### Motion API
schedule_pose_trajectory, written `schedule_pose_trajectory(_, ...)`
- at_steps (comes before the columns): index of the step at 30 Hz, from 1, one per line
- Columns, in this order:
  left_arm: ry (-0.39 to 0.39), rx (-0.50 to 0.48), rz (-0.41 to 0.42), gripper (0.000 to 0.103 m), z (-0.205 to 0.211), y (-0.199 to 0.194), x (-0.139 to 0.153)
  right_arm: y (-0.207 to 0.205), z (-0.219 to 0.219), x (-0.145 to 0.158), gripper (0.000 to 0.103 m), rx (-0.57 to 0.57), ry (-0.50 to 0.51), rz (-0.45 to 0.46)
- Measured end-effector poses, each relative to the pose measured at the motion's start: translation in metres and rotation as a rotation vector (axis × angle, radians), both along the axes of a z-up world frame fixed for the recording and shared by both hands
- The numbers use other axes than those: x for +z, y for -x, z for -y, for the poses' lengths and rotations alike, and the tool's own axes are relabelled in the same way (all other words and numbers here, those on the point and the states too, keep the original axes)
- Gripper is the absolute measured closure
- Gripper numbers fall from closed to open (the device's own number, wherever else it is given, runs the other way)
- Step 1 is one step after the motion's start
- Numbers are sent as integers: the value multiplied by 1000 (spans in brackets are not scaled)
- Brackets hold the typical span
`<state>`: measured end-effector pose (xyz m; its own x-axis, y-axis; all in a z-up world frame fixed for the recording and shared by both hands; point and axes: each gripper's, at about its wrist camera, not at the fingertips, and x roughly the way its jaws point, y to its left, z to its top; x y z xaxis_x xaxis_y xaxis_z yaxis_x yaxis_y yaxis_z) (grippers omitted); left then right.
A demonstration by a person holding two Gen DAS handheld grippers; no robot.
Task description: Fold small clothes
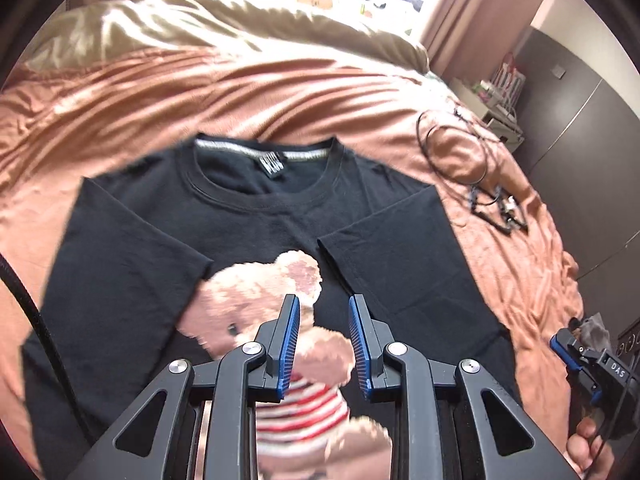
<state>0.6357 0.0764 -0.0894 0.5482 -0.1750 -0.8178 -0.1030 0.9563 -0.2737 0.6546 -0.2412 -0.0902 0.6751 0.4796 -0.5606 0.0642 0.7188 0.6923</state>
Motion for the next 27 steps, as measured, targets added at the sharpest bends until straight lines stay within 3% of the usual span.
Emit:
schedule_pose_trajectory(9, -2, 50, 73, 76, -33, 79, 80, 71, 14, 60, 88, 29, 141, 15)
schedule_pose_trajectory(12, 17, 78, 98, 76, -46, 111, 104, 95, 12, 80, 73, 51, 186, 22)
schedule_pose_trajectory(14, 19, 88, 110, 76, -52, 127, 117, 110, 13, 94, 53, 56, 210, 34)
schedule_pose_trajectory(17, 23, 111, 134, 76, -62, 159, 138, 136, 13, 115, 35, 69, 255, 59)
schedule_pose_trajectory(20, 34, 135, 157, 61, -69, 186, 152, 158, 10, 131, 23, 102, 296, 74)
schedule_pose_trajectory(22, 35, 159, 184, 43, -75, 208, 165, 175, 7, 142, 17, 124, 338, 81)
schedule_pose_trajectory(27, 9, 187, 219, 23, -83, 259, 188, 210, 5, 163, 5, 157, 408, 114)
